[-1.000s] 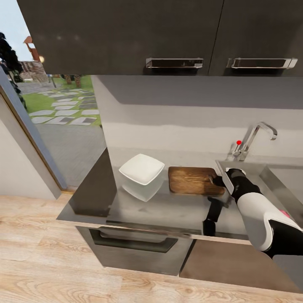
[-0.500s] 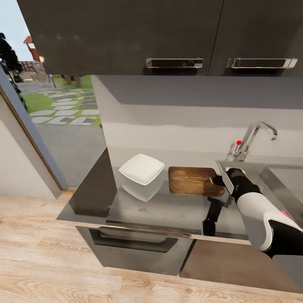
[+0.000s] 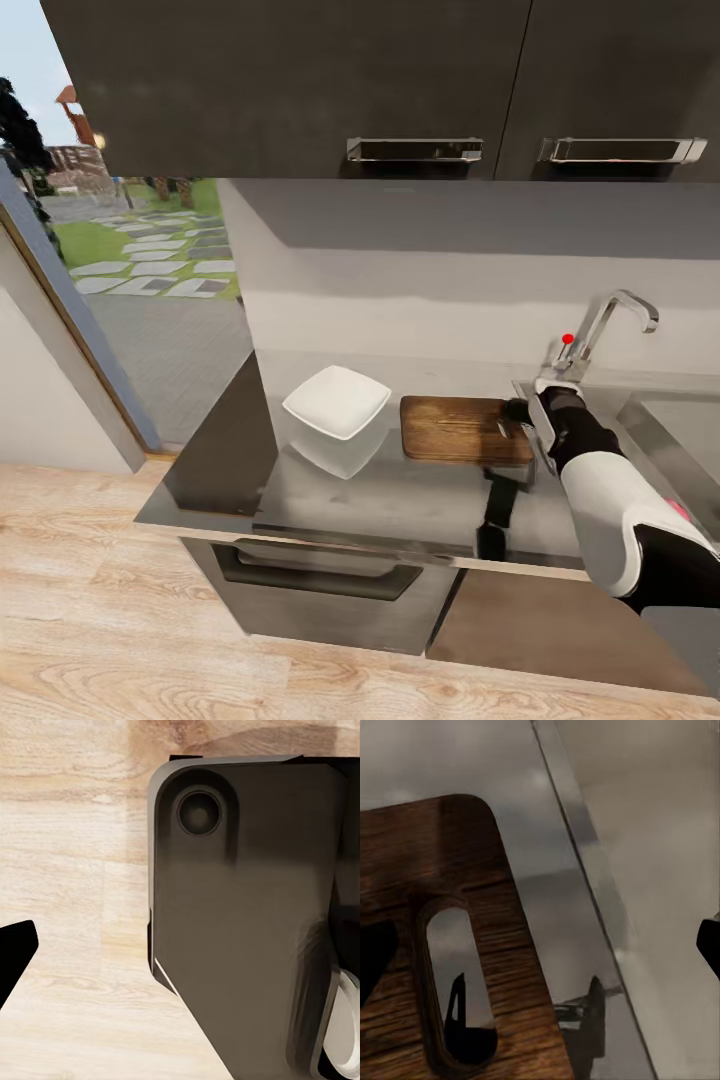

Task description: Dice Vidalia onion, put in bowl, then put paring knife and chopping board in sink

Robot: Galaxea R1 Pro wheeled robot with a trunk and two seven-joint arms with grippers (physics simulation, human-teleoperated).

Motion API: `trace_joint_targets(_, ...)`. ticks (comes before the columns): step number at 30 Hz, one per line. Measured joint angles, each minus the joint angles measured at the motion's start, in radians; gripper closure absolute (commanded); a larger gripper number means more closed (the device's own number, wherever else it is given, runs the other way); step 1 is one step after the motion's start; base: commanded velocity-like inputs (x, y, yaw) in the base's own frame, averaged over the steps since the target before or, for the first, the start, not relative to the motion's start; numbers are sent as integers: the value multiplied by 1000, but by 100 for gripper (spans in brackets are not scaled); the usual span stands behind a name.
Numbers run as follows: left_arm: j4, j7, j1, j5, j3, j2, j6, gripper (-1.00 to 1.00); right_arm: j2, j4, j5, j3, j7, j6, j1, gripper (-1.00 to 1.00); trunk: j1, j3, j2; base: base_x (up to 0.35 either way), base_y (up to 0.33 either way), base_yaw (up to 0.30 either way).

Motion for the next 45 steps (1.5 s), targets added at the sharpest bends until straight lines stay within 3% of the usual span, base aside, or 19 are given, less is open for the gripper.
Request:
trace_joint_targets(13,-1,0,0,-1,-1,0,0,-100,2,-69,5,11,106,-3,0,-100,0,0,0,0,0,0)
trace_joint_targets(20,-2,0,0,-1,-1,0,0,-100,-2,-70,13,47,179,-5,0,-100,0,0,0,0,0,0)
trace_joint_targets(45,0,0,0,-1,-1,-2,0,-100,-3,-69,15,56,189,-5,0,-100,1,0,0,-283,0,0)
